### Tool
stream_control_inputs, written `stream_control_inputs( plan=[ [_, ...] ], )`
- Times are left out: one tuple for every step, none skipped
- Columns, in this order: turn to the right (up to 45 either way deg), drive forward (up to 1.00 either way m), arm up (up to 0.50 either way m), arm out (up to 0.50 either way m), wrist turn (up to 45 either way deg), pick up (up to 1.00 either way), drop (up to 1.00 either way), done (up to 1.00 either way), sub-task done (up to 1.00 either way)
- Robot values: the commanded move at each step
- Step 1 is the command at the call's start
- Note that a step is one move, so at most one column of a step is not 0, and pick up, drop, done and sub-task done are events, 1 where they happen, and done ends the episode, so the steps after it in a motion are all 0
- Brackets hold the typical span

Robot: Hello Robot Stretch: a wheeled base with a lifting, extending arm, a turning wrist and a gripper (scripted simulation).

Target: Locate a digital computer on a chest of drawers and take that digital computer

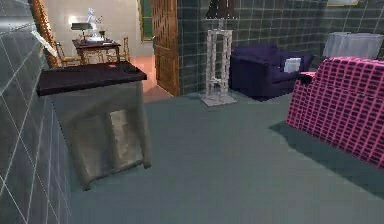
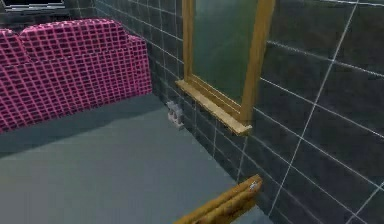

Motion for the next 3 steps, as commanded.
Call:
stream_control_inputs(
  plan=[
    [0.0, 0.25, 0.00, 0.00, 0.0, 0.00, 0.00, 0.00, 0.00],
    [0.0, 1.00, 0.00, 0.00, 0.0, 0.00, 0.00, 0.00, 0.00],
    [6.0, 0.00, 0.00, 0.00, 0.0, 0.00, 0.00, 0.00, 0.00]
  ],
)
